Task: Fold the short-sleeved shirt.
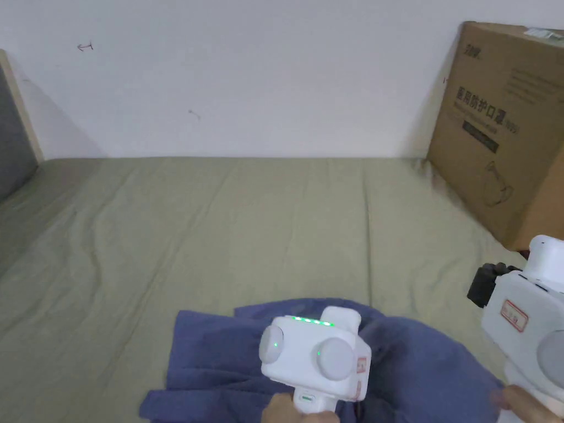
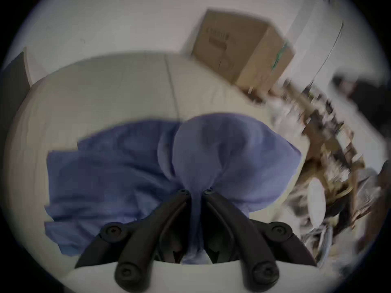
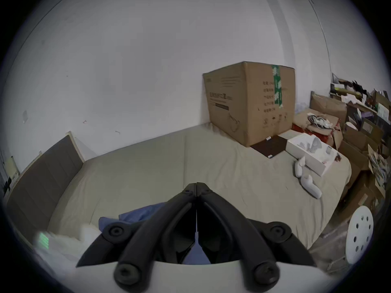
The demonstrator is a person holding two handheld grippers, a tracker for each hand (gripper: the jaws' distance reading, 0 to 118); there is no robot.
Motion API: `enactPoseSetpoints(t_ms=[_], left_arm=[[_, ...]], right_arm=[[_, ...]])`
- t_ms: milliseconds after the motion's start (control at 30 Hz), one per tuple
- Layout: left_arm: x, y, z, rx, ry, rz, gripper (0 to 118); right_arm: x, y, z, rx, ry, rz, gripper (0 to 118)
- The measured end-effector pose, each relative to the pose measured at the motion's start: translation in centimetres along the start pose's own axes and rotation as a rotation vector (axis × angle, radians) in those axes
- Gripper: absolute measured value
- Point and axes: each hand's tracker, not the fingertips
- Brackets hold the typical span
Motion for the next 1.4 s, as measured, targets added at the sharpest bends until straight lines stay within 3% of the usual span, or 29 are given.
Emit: enactPoseSetpoints(t_ms=[133, 200, 267, 333, 367, 433, 467, 600, 633, 667, 733, 967, 1100, 1200, 1233, 1267, 1300, 1333, 1400], left_arm=[[0.1, -4.3, -5.2, -0.161, -0.026, 0.011, 4], [0.1, -4.3, -4.4, -0.073, -0.020, 0.020, 4], [0.1, -3.1, -3.6, -0.097, -0.026, 0.028, 4], [0.1, -2.6, -2.7, -0.046, -0.025, -0.041, 13], [0.1, -2.4, -2.1, -0.036, -0.004, -0.049, 38], [-0.6, -2.0, -0.8, -0.041, -0.021, -0.031, 100], [-1.1, -1.8, 0.0, -0.023, -0.052, -0.010, 115], [-4.3, -0.5, 3.7, 0.069, -0.038, 0.059, 107], [-5.4, -0.2, 4.7, 0.097, -0.014, 0.073, 100], [-6.5, -0.3, 5.4, 0.125, 0.017, 0.086, 72], [-8.5, -0.8, 6.0, 0.134, 0.098, 0.123, 3], [-16.6, -5.0, 3.9, 0.037, 0.143, 0.307, 0], [-21.0, -2.8, 4.3, 0.079, 0.189, 0.362, 2], [-24.6, 1.0, 4.2, 0.123, 0.288, 0.349, 37], [-26.0, 2.5, 3.8, 0.120, 0.313, 0.327, 37], [-27.3, 3.8, 2.8, 0.106, 0.332, 0.314, 76], [-28.5, 4.8, 1.9, 0.085, 0.338, 0.322, 98], [-29.4, 5.5, 1.1, 0.077, 0.350, 0.336, 107], [-30.8, 6.5, -0.5, 0.047, 0.352, 0.366, 103]], right_arm=[[0.0, -1.1, -0.8, -0.041, -0.008, 0.013, 0], [-0.3, -1.4, -1.2, -0.058, 0.002, 0.026, 0], [-0.9, -1.6, -1.4, -0.069, 0.012, 0.036, 0], [-1.4, -1.7, -1.7, -0.075, 0.029, 0.039, 0], [-1.7, -1.8, -1.7, -0.079, 0.041, 0.041, 0], [-2.3, -1.9, -1.9, -0.085, 0.055, 0.056, 0], [-2.6, -2.0, -2.0, -0.092, 0.057, 0.067, 0], [-3.5, -2.5, -2.3, -0.111, 0.080, 0.083, 0], [-3.7, -2.7, -2.4, -0.116, 0.089, 0.084, 0], [-4.0, -2.8, -2.6, -0.122, 0.099, 0.087, 0], [-4.7, -3.2, -2.9, -0.132, 0.109, 0.101, 0], [-6.5, -5.0, -5.7, -0.206, 0.150, 0.128, 0], [-7.7, -5.7, -8.3, -0.244, 0.153, 0.153, 0], [-8.4, -6.3, -10.3, -0.274, 0.160, 0.147, 0], [-8.7, -6.5, -10.9, -0.286, 0.162, 0.150, 0], [-8.9, -6.8, -11.5, -0.297, 0.160, 0.157, 0], [-9.0, -7.1, -12.0, -0.308, 0.157, 0.163, 0], [-9.2, -7.4, -12.6, -0.320, 0.156, 0.168, 0], [-9.2, -7.8, -12.9, -0.343, 0.158, 0.175, 0]])
